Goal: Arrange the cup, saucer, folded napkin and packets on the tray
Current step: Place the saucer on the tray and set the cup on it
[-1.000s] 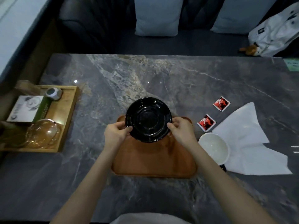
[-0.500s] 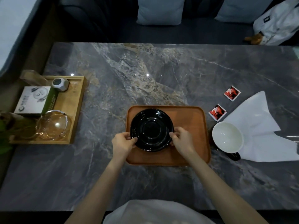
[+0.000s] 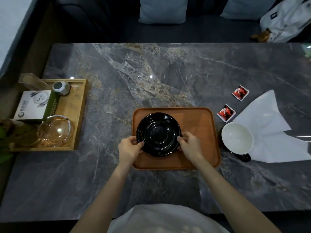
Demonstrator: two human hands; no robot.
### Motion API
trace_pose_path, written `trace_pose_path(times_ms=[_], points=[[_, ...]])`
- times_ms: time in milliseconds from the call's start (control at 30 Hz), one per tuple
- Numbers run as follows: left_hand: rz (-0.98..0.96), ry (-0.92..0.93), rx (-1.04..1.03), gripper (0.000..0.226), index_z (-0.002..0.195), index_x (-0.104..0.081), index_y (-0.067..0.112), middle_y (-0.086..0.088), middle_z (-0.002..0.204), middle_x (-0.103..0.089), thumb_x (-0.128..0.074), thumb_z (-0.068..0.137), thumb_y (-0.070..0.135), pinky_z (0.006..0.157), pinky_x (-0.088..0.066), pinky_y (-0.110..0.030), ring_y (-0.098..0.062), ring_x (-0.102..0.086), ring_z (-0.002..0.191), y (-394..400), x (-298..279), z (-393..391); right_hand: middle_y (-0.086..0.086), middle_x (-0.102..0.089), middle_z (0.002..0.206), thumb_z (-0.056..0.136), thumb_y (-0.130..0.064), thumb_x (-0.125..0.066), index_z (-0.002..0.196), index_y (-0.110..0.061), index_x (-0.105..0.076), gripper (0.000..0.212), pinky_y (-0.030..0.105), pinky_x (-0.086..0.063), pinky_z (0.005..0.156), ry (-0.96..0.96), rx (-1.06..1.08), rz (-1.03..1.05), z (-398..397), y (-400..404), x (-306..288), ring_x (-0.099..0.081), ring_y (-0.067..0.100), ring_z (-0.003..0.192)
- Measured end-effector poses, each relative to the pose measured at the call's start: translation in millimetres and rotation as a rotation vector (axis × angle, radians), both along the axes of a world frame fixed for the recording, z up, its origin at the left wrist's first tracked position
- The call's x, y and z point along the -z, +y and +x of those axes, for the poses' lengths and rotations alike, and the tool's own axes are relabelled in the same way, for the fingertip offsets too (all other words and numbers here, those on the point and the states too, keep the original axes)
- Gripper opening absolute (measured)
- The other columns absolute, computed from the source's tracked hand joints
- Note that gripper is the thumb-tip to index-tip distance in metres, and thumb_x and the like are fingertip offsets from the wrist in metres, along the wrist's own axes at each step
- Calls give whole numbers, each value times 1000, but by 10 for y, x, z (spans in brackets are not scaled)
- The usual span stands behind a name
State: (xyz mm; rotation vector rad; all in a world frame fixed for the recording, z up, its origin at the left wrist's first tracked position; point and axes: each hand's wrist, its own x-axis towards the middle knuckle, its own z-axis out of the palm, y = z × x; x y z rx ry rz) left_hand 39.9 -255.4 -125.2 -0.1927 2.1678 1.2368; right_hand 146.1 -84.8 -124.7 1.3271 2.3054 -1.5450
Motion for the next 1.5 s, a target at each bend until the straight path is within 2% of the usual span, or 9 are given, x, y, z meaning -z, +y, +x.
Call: trace_pose_path(times_ms=[167, 400, 500, 667, 867, 1133, 1267, 1400, 1500], points=[[-12, 18, 36, 21, 100, -61, -2, 1, 75, -55, -64, 79, 2, 52, -55, -18, -25, -63, 76, 26, -24, 20, 5, -64, 84, 91, -15, -50, 112, -3, -56, 24, 38, -53, 72, 17, 28, 1, 2, -25, 17, -61, 16, 64], [-87, 69, 87, 18, 96, -62, -2, -8, 77, -61, -64, 79, 4, 51, -57, -21, -26, -65, 70, 37, -45, 8, -1, -60, 75, 91, -15, -49, 113, -2, -53, 26, 35, -51, 66, 3, 2, -54, -7, 11, 27, -58, 12, 58], [-276, 246, 295, 15, 82, -62, -1, -15, 73, -67, -65, 78, 13, 68, -56, -40, -34, -66, 72, 47, -107, -22, -2, -59, 73, 92, -17, -47, 118, -5, -48, 29, 38, -51, 71, -47, -74, -101, -16, 75, -15, -60, 15, 63], [-551, 484, 468, 29, 91, -59, -1, -24, 96, -63, -57, 83, 26, 71, -46, -43, -43, -58, 92, 159, -402, -31, 9, -65, 83, 92, -21, -48, 119, -6, -47, 31, 35, -48, 69, -84, -237, -27, 83, 247, -235, -61, 19, 70], [-294, 627, 586, 22, 88, -67, 5, -14, 87, -71, -56, 85, 24, 71, -55, -43, -30, -64, 83, 770, -771, 196, 13, -69, 94, 88, -20, -52, 107, -10, -59, 23, 35, -50, 81, 8, -122, 78, 394, 544, -613, -64, 26, 87], [-58, 507, 791, 28, 107, -62, 3, -17, 100, -71, -56, 85, 20, 83, -48, -34, -28, -64, 93, 1663, -690, 856, 0, -62, 71, 89, -14, -50, 87, -8, -63, 15, 9, -43, 53, 241, 503, 154, 1131, 992, -717, -55, 10, 59], [-2, 318, 785, 28, 108, -57, 0, -17, 103, -69, -53, 87, 18, 74, -41, -29, -26, -61, 90, 1896, -566, 1144, 2, -63, 83, 86, -17, -54, 88, -12, -62, 10, 29, -47, 75, 236, 688, 49, 1441, 1099, -514, -58, 16, 79], [65, 183, 723, 33, 120, -50, 10, -13, 117, -63, -52, 87, 15, 84, -41, -28, -27, -58, 105, 2012, -445, 1265, 5, -61, 82, 88, -17, -54, 75, -16, -61, 14, 27, -44, 69, 214, 699, -144, 1597, 1143, -374, -54, 13, 75], [138, 128, 655, 38, 123, -48, 21, -7, 118, -62, -51, 85, 15, 96, -47, -44, -27, -58, 107, 2017, -365, 1295, 6, -60, 80, 89, -19, -51, 71, -19, -60, 20, 30, -43, 64, 184, 652, -262, 1660, 1155, -308, -54, 16, 75]])
